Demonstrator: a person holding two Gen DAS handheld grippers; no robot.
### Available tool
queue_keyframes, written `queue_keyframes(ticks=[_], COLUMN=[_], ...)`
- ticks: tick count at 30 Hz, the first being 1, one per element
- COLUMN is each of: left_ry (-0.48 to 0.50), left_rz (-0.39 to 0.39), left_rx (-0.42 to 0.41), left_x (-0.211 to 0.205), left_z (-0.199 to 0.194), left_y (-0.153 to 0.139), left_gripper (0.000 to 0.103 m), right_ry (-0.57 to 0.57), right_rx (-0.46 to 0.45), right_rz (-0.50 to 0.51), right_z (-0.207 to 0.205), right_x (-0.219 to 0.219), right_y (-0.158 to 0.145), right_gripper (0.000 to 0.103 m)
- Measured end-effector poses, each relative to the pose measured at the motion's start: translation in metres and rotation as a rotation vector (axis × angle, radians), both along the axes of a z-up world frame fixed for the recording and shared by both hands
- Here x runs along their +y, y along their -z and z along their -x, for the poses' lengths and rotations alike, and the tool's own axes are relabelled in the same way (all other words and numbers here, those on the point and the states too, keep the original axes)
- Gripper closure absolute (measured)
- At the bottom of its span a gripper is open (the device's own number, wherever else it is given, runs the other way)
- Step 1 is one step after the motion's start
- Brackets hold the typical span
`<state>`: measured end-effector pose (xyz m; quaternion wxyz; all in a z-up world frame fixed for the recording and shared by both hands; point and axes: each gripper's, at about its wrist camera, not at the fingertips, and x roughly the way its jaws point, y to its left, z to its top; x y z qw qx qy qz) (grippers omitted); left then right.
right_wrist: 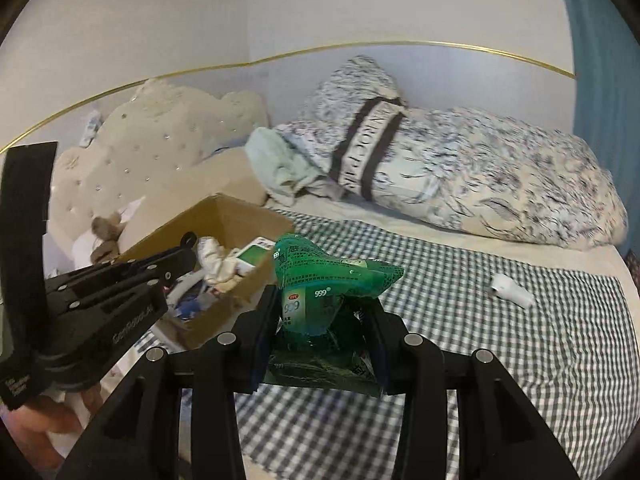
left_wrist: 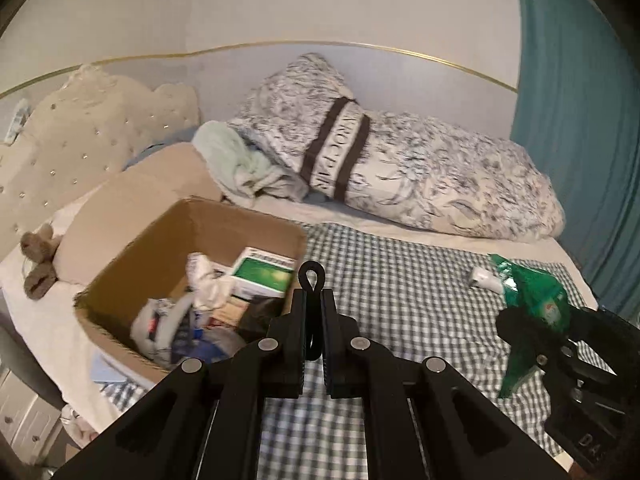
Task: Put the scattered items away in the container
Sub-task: 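Carry the green packet in the right tool while the left tool carries the ring to the box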
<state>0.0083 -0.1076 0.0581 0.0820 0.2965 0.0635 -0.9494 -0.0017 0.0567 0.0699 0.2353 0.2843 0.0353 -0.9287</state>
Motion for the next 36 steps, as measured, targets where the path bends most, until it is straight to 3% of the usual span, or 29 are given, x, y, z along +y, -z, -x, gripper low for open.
queue_keyframes(ticks=[6,19,30,33,35,36], left_ry=[-0.052,-0.153,-0.182,-0.186,-0.190,-0.198], left_rz=[-0.026,-0.080,-0.095,-0.095,-0.082,-0.072], left_rx=[-0.022,-0.108,-0.161,-0.173,-0.177,-0.167], left_x=[-0.045,-0.139,-0.168,-0.167,-0.165,-0.163], left_z=[0.006,0.044,0.072,0.075,0.076,0.074], left_y=[0.011,0.047,0.082,0.085,0.086,0.084], left_gripper=[0.097,0.097,0.096,0.086,0.048,0.038], right_ry=[-0.047,-0.177,-0.209,-0.192,-0.182,-0.173], right_rx=[-0.026,-0.129,-0.198,-0.211,-0.222,-0.221], right_rz=[-0.028,-0.035,-0.063,-0.039,-0.013,0.008], right_z=[0.015,0.090,0.134,0.141,0.144,0.144], right_x=[-0.037,-0.146,-0.191,-0.187,-0.184,-0.180], right_y=[0.005,0.033,0.072,0.073,0.072,0.070], right_gripper=[0.062,0.062,0.061,0.053,0.041,0.034])
